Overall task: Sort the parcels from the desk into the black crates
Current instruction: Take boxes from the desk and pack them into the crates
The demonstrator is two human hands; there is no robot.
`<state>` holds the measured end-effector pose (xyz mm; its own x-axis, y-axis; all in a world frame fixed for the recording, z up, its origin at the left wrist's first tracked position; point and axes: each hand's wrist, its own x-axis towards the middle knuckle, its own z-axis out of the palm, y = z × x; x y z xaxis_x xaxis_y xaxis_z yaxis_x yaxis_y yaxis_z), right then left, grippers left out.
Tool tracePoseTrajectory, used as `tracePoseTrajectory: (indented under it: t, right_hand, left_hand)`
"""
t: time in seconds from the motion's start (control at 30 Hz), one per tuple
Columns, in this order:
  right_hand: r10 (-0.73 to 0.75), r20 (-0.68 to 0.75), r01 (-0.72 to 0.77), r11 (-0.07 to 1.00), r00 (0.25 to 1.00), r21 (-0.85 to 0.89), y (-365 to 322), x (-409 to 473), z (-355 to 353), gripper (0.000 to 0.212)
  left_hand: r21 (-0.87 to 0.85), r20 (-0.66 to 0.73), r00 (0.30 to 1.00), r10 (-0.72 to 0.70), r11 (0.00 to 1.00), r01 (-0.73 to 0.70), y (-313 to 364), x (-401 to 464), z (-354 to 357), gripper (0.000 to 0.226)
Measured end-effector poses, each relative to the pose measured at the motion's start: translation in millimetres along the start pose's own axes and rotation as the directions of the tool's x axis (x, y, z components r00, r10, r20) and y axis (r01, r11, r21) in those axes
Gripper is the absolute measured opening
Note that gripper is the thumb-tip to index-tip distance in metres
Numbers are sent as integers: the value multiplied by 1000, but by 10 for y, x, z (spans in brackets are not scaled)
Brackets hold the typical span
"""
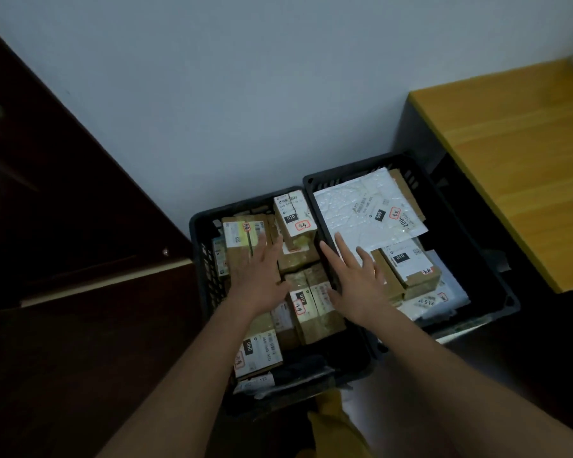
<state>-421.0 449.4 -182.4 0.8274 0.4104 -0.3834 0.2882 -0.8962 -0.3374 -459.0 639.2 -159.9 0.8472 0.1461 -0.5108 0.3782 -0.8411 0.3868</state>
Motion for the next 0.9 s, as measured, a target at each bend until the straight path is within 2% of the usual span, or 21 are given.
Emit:
tracePoseTrajectory:
  t: [0.1,0.27,0.43,0.57,0.7,0.9]
  right_hand:
    - [11,-63,-13,1000,998,-24,-101,-397,-196,90]
    - [11,-206,-15,1000,979,-16,-280,-939,-678,88]
    - [30,-363,-39,999,931,-19,-226,-1441,-1205,86]
    - [64,-458,-98,994,887,-50,83,-1787,-1581,87]
    - [117,-491,-173,982,863,-70,522,-2072,-1922,85]
    - [230,-532,-268,963,815,6,1558,-2438,-2426,86]
  left_hand:
    - [81,-74,996,51,996,-45,115,-418,-213,94]
    - [94,-186,971,148,987,-132,470,-1027,-559,94]
    - [185,-201,942,269,955,-233,1013,-1373,-822,92]
    - [289,-183,915,361,909,-301,1592,-1511,-896,91]
    - [332,-138,892,430,869,-367,2201,-1563,-851,89]
    - [390,-77,857,509,807,-444,3401,-1401,-567,91]
